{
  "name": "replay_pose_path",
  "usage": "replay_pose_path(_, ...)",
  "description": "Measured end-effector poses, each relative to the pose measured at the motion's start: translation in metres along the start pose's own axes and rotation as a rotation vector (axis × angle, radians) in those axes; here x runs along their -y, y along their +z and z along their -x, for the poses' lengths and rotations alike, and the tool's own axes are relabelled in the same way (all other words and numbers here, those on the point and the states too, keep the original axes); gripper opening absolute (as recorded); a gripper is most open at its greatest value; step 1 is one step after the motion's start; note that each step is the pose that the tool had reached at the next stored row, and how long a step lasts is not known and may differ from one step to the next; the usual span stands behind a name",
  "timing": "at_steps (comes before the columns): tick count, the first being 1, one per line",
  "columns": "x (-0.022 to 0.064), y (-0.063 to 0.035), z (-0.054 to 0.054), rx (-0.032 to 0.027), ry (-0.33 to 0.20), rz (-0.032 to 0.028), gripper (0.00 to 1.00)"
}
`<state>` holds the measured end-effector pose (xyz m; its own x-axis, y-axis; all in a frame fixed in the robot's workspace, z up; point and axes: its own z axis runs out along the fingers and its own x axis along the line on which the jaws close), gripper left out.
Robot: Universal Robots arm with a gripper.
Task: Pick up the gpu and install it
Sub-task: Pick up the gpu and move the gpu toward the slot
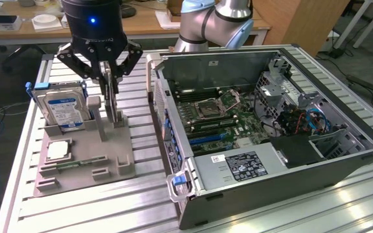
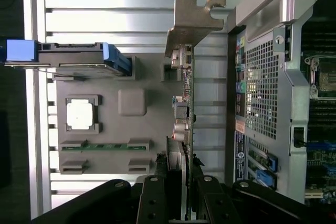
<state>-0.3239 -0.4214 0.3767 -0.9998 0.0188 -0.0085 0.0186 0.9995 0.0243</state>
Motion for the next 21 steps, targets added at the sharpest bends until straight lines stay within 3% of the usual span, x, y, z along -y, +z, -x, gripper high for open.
replay_pose_path(12, -0.0003, -0.0152, 0.0, 0.0001, 0.0, 0.0001, 0.27)
replay_pose_path(19, -0.0004, -0.0197, 0.0, 0.0003, 0.0, -0.0067, 0.27)
replay_pose_path(21, -0.0005, -0.0202, 0.0, 0.0003, 0.0, -0.0134, 0.27)
